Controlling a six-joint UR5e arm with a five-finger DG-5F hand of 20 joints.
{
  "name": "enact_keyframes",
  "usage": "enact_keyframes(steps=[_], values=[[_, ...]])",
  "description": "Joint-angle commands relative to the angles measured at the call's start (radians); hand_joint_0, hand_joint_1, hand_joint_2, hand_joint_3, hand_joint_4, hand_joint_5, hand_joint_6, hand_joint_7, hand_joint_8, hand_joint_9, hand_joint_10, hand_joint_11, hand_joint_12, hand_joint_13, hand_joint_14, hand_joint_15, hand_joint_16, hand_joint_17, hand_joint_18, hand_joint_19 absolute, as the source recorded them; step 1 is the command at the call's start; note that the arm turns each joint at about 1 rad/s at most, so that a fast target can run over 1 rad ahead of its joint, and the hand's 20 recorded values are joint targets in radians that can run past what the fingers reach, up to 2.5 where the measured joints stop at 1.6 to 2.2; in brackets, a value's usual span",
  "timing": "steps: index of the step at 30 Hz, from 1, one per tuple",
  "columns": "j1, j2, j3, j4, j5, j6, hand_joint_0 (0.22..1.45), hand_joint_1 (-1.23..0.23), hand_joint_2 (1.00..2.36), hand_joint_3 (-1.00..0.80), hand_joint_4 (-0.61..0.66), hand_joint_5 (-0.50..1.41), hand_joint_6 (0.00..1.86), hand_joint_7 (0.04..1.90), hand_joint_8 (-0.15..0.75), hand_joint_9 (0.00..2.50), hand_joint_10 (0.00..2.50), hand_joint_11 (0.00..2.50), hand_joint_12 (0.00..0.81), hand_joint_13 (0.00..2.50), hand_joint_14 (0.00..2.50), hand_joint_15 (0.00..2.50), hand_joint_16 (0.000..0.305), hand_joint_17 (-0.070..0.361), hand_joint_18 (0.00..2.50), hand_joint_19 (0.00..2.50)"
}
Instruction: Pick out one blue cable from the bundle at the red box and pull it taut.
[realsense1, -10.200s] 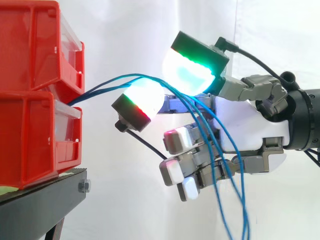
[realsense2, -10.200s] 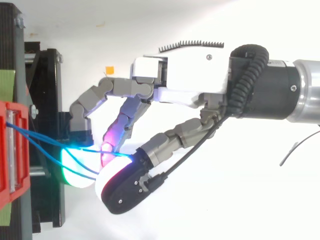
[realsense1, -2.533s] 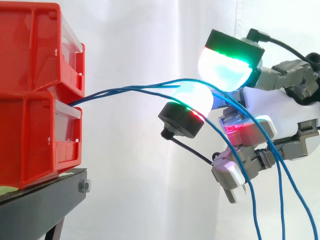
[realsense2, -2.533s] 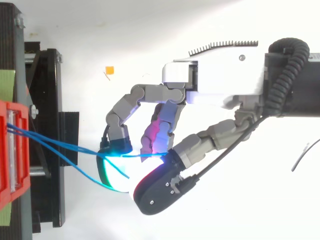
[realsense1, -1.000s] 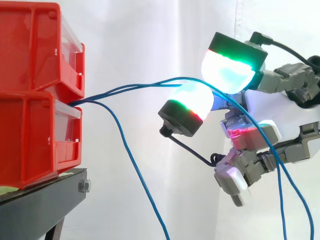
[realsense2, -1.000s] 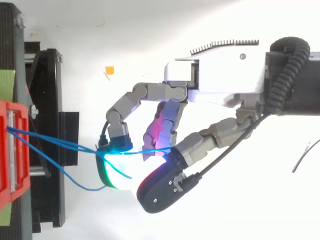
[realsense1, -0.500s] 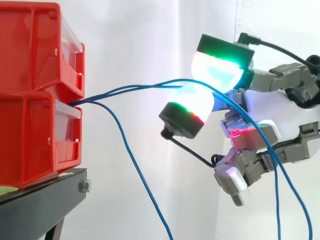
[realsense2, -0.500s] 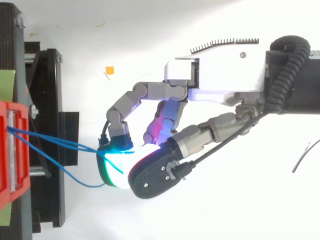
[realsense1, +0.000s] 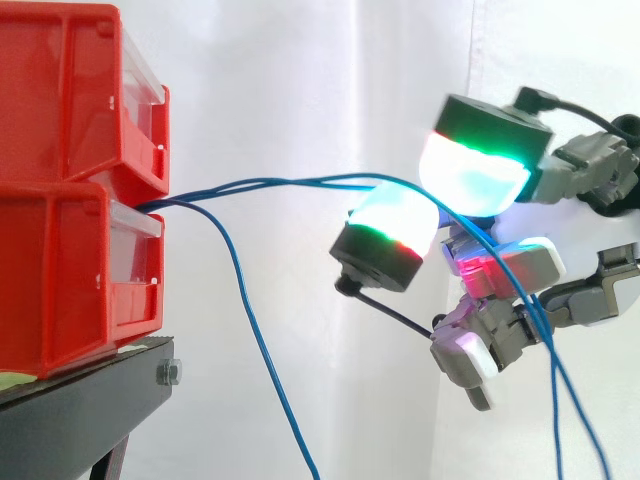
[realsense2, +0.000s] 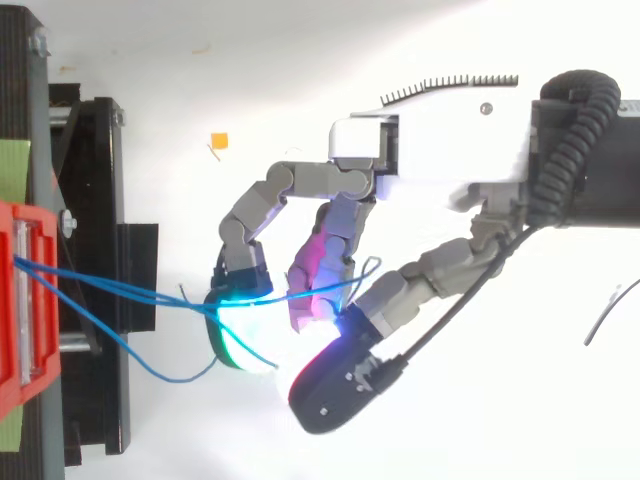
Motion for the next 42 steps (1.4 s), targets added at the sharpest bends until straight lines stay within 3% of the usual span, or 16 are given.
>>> enact_keyframes(steps=[1, 6, 12, 16, 20, 24, 28, 34, 42], values=[[0.0, 0.0, -0.001, 0.0, 0.001, 0.0, 0.59, -0.91, 1.0, -0.5, -0.24, -0.04, 0.91, 0.97, 0.189, 1.44, 0.03, 0.88, 0.282, 0.99, 0.03, 0.74, 0.04, 0.089, 0.75, 0.8], [0.0, 0.0, -0.001, 0.0, 0.0, 0.0, 0.51, -0.87, 1.0, -0.5, -0.3, -0.02, 0.88, 1.05, 0.173, 1.53, 0.03, 0.84, 0.282, 1.04, 0.03, 0.74, 0.041, 0.093, 0.81, 0.8], [0.0, 0.0, 0.0, 0.0, -0.004, -0.002, 0.48, -0.56, 1.0, -0.5, -0.34, -0.01, 0.83, 0.96, 0.156, 1.56, 0.03, 0.73, 0.289, 1.04, 0.02, 0.66, 0.047, 0.105, 0.81, 0.78], [-0.002, 0.0, 0.0, -0.002, -0.004, 0.0, 0.52, -0.46, 1.0, -0.5, -0.3, -0.01, 0.75, 1.06, 0.151, 1.5, 0.03, 0.75, 0.29, 0.97, 0.02, 0.68, 0.045, 0.102, 0.72, 0.81], [-0.002, 0.0, 0.0, -0.002, 0.001, 0.0, 0.54, -0.48, 1.0, -0.5, -0.27, -0.02, 0.75, 1.05, 0.155, 1.43, 0.03, 0.75, 0.294, 0.91, 0.03, 0.69, 0.044, 0.098, 0.65, 0.85], [-0.002, 0.0, 0.0, 0.002, 0.001, -0.002, 0.55, -0.59, 1.01, -0.37, -0.17, -0.04, 0.77, 1.02, 0.184, 1.35, 0.03, 0.78, 0.311, 0.87, 0.03, 0.7, 0.044, 0.1, 0.6, 0.86], [-0.003, 0.0, 0.0, 0.0, 0.001, 0.0, 0.56, -0.76, 1.0, -0.5, -0.09, -0.07, 0.82, 0.96, 0.203, 1.26, 0.03, 0.83, 0.314, 0.82, 0.03, 0.69, 0.045, 0.101, 0.6, 0.81], [-0.003, 0.0, 0.0, 0.0, -0.002, 0.0, 0.56, -0.91, 1.0, -0.5, -0.14, -0.04, 0.89, 0.86, 0.198, 1.44, 0.03, 0.9, 0.289, 0.94, 0.03, 0.71, 0.041, 0.093, 0.7, 0.79], [-0.005, 0.0, 0.0, 0.0, -0.004, 0.0, 0.44, -0.76, 1.0, -0.5, -0.25, -0.01, 0.86, 0.9, 0.187, 1.63, 0.03, 0.87, 0.306, 1.06, 0.02, 0.71, 0.048, 0.108, 0.83, 0.79]])
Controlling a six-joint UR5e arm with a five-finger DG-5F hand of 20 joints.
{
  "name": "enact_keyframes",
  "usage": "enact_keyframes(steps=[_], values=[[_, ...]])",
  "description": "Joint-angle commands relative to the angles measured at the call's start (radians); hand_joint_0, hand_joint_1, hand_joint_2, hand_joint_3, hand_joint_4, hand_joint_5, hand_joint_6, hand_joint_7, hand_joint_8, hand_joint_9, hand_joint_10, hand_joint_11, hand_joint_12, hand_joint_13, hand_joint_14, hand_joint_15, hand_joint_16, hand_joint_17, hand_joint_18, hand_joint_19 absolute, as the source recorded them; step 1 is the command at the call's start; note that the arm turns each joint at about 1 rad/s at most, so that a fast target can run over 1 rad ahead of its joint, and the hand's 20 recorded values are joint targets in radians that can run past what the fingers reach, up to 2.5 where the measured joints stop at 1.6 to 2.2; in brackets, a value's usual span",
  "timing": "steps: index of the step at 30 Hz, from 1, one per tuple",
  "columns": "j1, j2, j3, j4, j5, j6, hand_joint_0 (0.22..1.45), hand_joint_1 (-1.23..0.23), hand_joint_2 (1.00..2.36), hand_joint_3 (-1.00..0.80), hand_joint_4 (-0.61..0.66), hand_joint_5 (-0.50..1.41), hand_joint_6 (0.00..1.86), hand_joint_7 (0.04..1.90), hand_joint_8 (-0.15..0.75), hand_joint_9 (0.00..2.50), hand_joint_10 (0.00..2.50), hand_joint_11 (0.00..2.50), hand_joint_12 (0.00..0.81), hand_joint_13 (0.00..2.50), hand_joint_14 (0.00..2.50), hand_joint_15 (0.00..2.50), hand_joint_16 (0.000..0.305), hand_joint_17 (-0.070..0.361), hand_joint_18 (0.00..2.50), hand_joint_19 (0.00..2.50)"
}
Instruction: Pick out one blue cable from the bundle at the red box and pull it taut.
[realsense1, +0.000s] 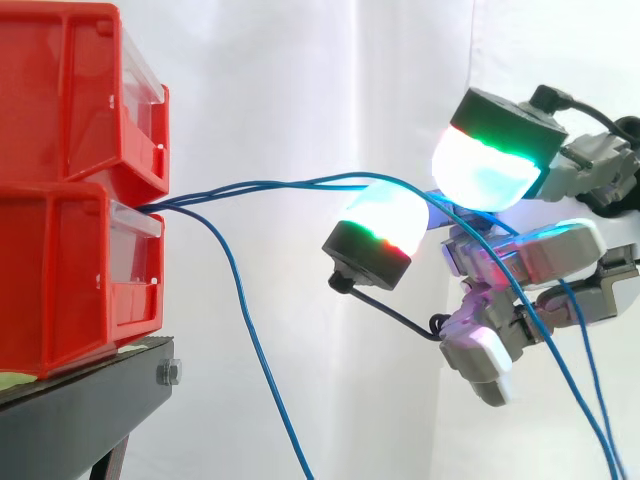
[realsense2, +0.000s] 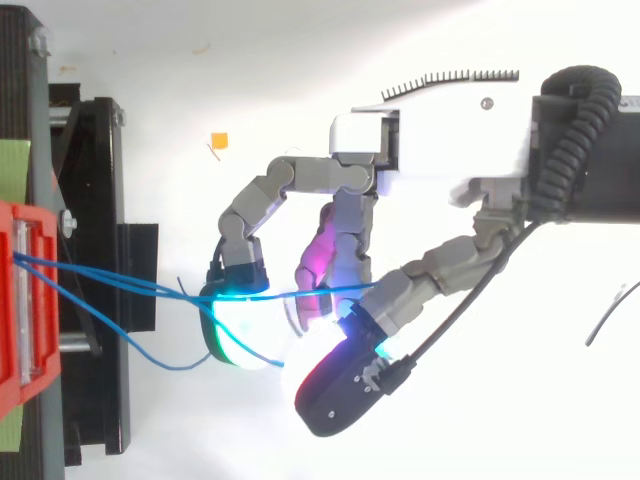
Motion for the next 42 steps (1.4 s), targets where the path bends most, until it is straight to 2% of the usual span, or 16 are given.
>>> enact_keyframes(steps=[1, 3, 8, 14, 17, 20, 23, 25, 28, 31, 34, 38, 42], values=[[-0.001, 0.0, 0.001, 0.0, -0.001, 0.0, 0.43, -0.75, 1.0, -0.5, -0.26, -0.01, 0.85, 0.91, 0.181, 1.64, 0.03, 0.87, 0.306, 1.06, 0.02, 0.71, 0.048, 0.108, 0.83, 0.8], [-0.001, 0.0, 0.001, 0.0, -0.001, 0.0, 0.43, -0.75, 1.0, -0.5, -0.25, -0.01, 0.85, 0.91, 0.184, 1.66, 0.03, 0.9, 0.307, 1.06, 0.03, 0.7, 0.048, 0.109, 0.83, 0.79], [-0.002, 0.002, -0.001, 0.0, -0.003, -0.001, 0.56, -0.79, 1.0, -0.5, -0.24, -0.04, 0.88, 1.02, 0.145, 1.73, 0.04, 1.3, 0.282, 1.11, 0.03, 0.83, 0.04, 0.09, 0.79, 0.85], [-0.004, 0.005, 0.001, -0.003, -0.003, -0.012, 0.63, -0.83, 1.0, -0.5, -0.14, -0.09, 0.93, 0.92, 0.123, 1.71, 0.02, 1.78, 0.295, 1.11, 0.03, 0.9, 0.04, 0.09, 0.8, 0.86], [-0.004, 0.011, 0.001, -0.008, -0.003, -0.021, 0.64, -0.89, 1.0, -0.5, -0.16, -0.1, 0.94, 0.88, 0.128, 1.67, 0.01, 1.84, 0.297, 1.08, 0.03, 0.91, 0.04, 0.091, 0.78, 0.85], [-0.002, 0.014, 0.001, -0.021, -0.003, -0.032, 0.56, -0.98, 1.0, -0.5, -0.16, -0.07, 0.93, 0.95, 0.156, 1.7, 0.01, 1.83, 0.301, 1.07, 0.03, 0.91, 0.042, 0.094, 0.78, 0.84], [-0.002, 0.014, 0.001, -0.031, -0.003, -0.038, 0.48, -1.0, 1.0, -0.5, -0.18, -0.04, 0.9, 0.96, 0.159, 1.77, 0.01, 1.82, 0.305, 1.1, 0.03, 0.9, 0.045, 0.101, 0.81, 0.83], [-0.002, 0.014, 0.001, -0.038, -0.003, -0.039, 0.44, -0.96, 1.0, -0.5, -0.23, -0.02, 0.88, 1.0, 0.166, 1.85, 0.02, 1.73, 0.31, 1.14, 0.03, 0.89, 0.046, 0.104, 0.85, 0.83], [-0.004, 0.014, 0.001, -0.04, -0.003, -0.041, 0.38, -0.8, 1.0, -0.5, -0.33, 0.0, 0.86, 1.05, 0.17, 1.93, 0.02, 1.55, 0.318, 1.2, 0.03, 0.83, 0.052, 0.116, 0.94, 0.82], [-0.004, 0.014, 0.001, -0.04, -0.003, -0.041, 0.39, -0.59, 1.0, -0.5, -0.39, 0.01, 0.84, 1.09, 0.143, 1.96, 0.03, 1.44, 0.31, 1.21, 0.03, 0.8, 0.052, 0.116, 0.95, 0.81], [-0.004, 0.014, 0.001, -0.044, -0.003, -0.041, 0.42, -0.48, 1.0, -0.5, -0.39, 0.01, 0.84, 1.04, 0.136, 1.9, 0.03, 1.3, 0.302, 1.16, 0.02, 0.77, 0.05, 0.113, 0.9, 0.81], [-0.004, 0.014, 0.001, -0.049, -0.003, -0.041, 0.42, -0.5, 1.0, -0.5, -0.36, 0.01, 0.81, 0.92, 0.148, 1.84, 0.03, 1.16, 0.311, 1.14, 0.03, 0.75, 0.05, 0.113, 0.86, 0.83], [-0.004, 0.014, 0.001, -0.049, -0.003, -0.041, 0.44, -0.59, 1.0, -0.5, -0.35, 0.01, 0.79, 0.96, 0.14, 1.82, 0.04, 1.18, 0.302, 1.12, 0.03, 0.77, 0.048, 0.108, 0.83, 0.84]])
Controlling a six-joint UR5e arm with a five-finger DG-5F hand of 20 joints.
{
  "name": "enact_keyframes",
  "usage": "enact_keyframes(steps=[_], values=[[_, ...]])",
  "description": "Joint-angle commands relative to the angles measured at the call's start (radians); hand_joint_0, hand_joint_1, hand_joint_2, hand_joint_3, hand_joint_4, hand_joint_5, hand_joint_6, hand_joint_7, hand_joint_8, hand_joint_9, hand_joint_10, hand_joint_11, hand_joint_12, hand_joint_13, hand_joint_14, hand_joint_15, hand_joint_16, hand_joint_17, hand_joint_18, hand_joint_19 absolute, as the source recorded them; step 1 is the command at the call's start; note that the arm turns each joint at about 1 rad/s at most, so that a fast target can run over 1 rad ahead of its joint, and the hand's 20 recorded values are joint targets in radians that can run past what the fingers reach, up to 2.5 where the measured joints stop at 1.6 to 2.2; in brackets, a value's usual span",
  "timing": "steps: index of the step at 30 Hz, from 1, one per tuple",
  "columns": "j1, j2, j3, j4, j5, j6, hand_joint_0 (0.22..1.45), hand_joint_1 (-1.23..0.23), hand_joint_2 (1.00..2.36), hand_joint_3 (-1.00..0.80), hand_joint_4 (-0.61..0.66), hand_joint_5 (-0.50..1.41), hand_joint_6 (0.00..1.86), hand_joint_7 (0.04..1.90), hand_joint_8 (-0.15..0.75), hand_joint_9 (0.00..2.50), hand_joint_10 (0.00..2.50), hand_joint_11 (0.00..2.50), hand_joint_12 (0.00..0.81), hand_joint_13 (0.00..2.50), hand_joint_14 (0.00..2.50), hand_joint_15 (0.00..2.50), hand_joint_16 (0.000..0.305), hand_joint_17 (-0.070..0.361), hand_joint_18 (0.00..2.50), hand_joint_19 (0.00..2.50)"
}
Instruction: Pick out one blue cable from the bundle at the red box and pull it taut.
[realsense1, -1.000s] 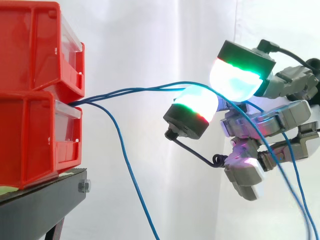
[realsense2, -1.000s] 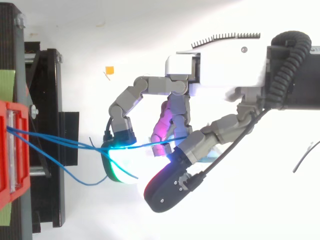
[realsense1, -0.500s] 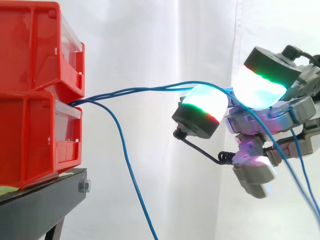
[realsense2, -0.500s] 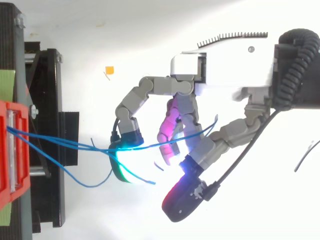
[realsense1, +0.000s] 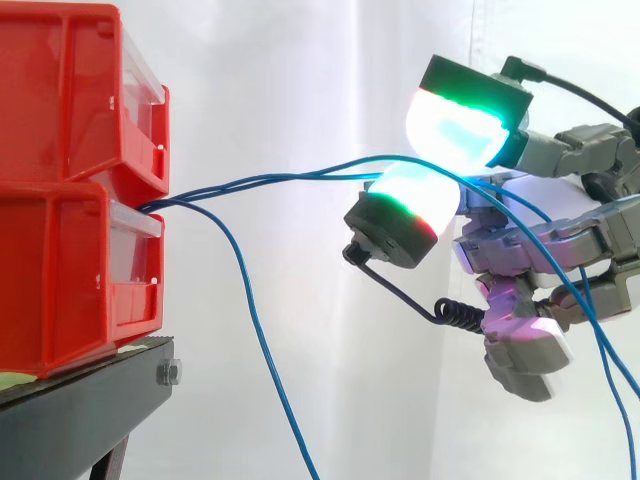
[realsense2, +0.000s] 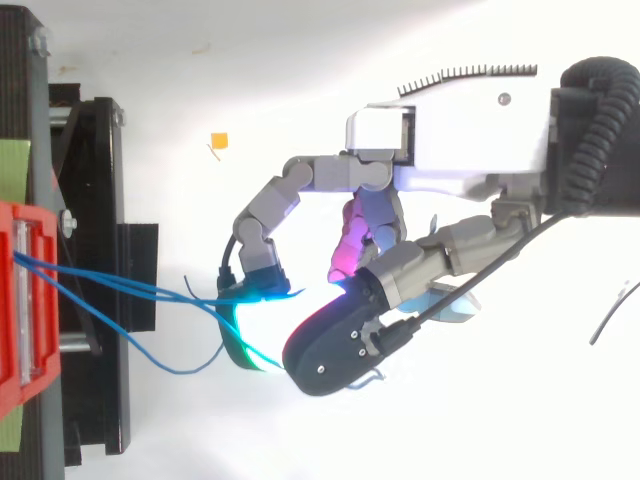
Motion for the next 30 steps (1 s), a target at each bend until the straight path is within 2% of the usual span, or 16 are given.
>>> enact_keyframes(steps=[1, 6, 9, 11, 13, 19, 25, 30], values=[[0.0, 0.0, 0.0, 0.0, 0.0, 0.0, 0.47, -0.63, 1.0, -0.5, -0.35, 0.01, 0.79, 0.96, 0.125, 1.82, 0.03, 1.18, 0.289, 1.11, 0.03, 0.78, 0.045, 0.102, 0.81, 0.85], [0.0, 0.0, -0.001, 0.0, 0.0, 0.0, 0.56, -0.76, 1.0, -0.5, -0.32, 0.0, 0.8, 1.01, 0.114, 1.77, 0.04, 1.23, 0.268, 1.08, 0.03, 0.81, 0.038, 0.086, 0.76, 0.88], [0.0, 0.0, -0.001, 0.0, 0.0, 0.0, 0.58, -0.83, 1.0, -0.47, -0.19, -0.03, 0.84, 1.04, 0.131, 1.7, 0.04, 1.3, 0.274, 1.03, 0.03, 0.82, 0.039, 0.087, 0.74, 0.86], [0.0, 0.0, 0.0, 0.0, 0.0, 0.0, 0.61, -0.9, 1.0, -0.47, -0.17, -0.03, 0.86, 1.04, 0.132, 1.66, 0.04, 1.4, 0.276, 1.01, 0.03, 0.83, 0.039, 0.087, 0.72, 0.84], [0.0, 0.0, -0.001, 0.0, 0.0, 0.0, 0.65, -0.96, 1.0, -0.5, -0.18, -0.05, 0.89, 1.0, 0.14, 1.61, 0.03, 1.46, 0.28, 0.97, 0.03, 0.82, 0.039, 0.088, 0.71, 0.81], [-0.002, 0.0, -0.001, 0.0, 0.0, 0.0, 0.69, -0.98, 1.0, -0.5, -0.26, -0.05, 0.91, 0.99, 0.141, 1.62, 0.03, 1.55, 0.278, 0.99, 0.03, 0.83, 0.039, 0.089, 0.74, 0.78], [-0.003, 0.0, -0.001, 0.0, 0.0, 0.0, 0.57, -0.98, 1.0, -0.5, -0.21, -0.04, 0.91, 0.96, 0.149, 1.64, 0.03, 1.58, 0.282, 1.0, 0.03, 0.84, 0.04, 0.09, 0.75, 0.79], [-0.005, 0.0, 0.0, 0.0, -0.002, 0.0, 0.46, -0.93, 1.0, -0.5, -0.19, -0.03, 0.9, 0.91, 0.181, 1.67, 0.03, 1.49, 0.311, 1.01, 0.03, 0.83, 0.047, 0.105, 0.76, 0.8]])
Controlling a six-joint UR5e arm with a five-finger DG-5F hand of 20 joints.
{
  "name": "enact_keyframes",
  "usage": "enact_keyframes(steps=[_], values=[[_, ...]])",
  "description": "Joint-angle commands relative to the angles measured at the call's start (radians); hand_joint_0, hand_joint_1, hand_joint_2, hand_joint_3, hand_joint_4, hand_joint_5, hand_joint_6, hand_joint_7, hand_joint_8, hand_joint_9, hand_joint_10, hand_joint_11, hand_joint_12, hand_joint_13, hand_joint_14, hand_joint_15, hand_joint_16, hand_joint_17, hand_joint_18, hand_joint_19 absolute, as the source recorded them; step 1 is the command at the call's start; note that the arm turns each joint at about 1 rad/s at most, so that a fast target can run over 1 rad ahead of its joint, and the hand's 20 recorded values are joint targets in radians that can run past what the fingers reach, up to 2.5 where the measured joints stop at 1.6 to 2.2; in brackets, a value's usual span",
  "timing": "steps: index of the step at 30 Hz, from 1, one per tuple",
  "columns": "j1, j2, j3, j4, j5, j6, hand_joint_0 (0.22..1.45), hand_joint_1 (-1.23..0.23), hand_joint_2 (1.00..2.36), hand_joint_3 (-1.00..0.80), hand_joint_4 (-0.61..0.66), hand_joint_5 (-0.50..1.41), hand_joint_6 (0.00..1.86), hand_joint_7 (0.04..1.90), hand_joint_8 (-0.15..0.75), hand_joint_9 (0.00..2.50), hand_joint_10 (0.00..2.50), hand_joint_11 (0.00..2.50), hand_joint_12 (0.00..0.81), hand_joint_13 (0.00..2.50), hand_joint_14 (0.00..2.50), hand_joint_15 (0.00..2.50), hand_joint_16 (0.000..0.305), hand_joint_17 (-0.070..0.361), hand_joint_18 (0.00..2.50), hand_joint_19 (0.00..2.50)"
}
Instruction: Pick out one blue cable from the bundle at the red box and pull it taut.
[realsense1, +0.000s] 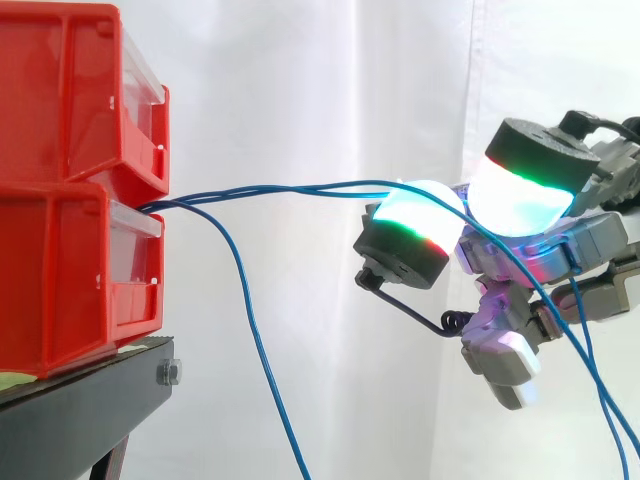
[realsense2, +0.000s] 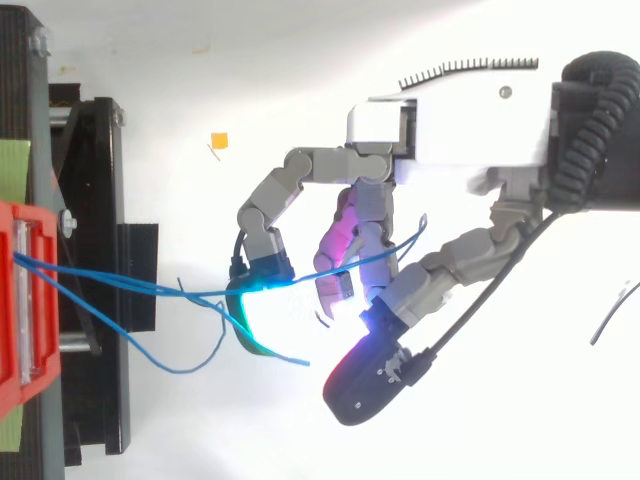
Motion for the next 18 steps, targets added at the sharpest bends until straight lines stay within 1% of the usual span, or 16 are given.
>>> enact_keyframes(steps=[1, 6, 7, 9, 11, 14, 15, 18], values=[[0.0, 0.002, 0.001, 0.0, -0.003, 0.002, 0.44, -0.92, 1.0, -0.5, -0.18, -0.03, 0.89, 0.92, 0.186, 1.67, 0.03, 1.46, 0.321, 1.0, 0.03, 0.82, 0.049, 0.11, 0.76, 0.79], [0.001, 0.014, -0.001, -0.017, 0.002, -0.005, 0.38, -0.85, 1.0, -0.5, -0.17, -0.03, 0.88, 0.91, 0.215, 1.63, 0.03, 1.41, 0.354, 0.98, 0.03, 0.79, 0.055, 0.124, 0.75, 0.77], [0.001, 0.018, -0.001, -0.031, 0.003, -0.008, 0.37, -0.83, 1.0, -0.5, -0.17, -0.03, 0.87, 0.91, 0.22, 1.62, 0.02, 1.41, 0.358, 0.98, 0.02, 0.78, 0.056, 0.126, 0.75, 0.78], [0.001, 0.022, -0.001, -0.035, 0.003, -0.008, 0.36, -0.81, 1.0, -0.5, -0.16, -0.04, 0.87, 0.89, 0.237, 1.61, 0.03, 1.41, 0.364, 0.97, 0.02, 0.77, 0.058, 0.13, 0.74, 0.78], [0.004, 0.031, -0.001, -0.058, 0.005, -0.012, 0.35, -0.78, 1.0, -0.5, -0.14, -0.05, 0.87, 0.88, 0.239, 1.59, 0.02, 1.41, 0.376, 0.97, 0.02, 0.78, 0.06, 0.134, 0.74, 0.78], [0.006, 0.04, 0.001, -0.077, 0.023, -0.021, 0.35, -0.76, 1.0, -0.5, -0.11, -0.07, 0.87, 0.86, 0.241, 1.56, 0.02, 1.44, 0.386, 0.95, 0.02, 0.79, 0.062, 0.139, 0.73, 0.79], [0.009, 0.045, 0.001, -0.081, 0.04, -0.026, 0.35, -0.76, 1.0, -0.5, -0.11, -0.07, 0.87, 0.85, 0.241, 1.56, 0.02, 1.43, 0.387, 0.95, 0.02, 0.78, 0.062, 0.14, 0.72, 0.79], [0.009, 0.046, 0.001, -0.086, 0.063, -0.038, 0.35, -0.74, 1.0, -0.5, -0.1, -0.08, 0.88, 0.83, 0.244, 1.55, 0.02, 1.45, 0.393, 0.95, 0.02, 0.79, 0.062, 0.14, 0.72, 0.8]])
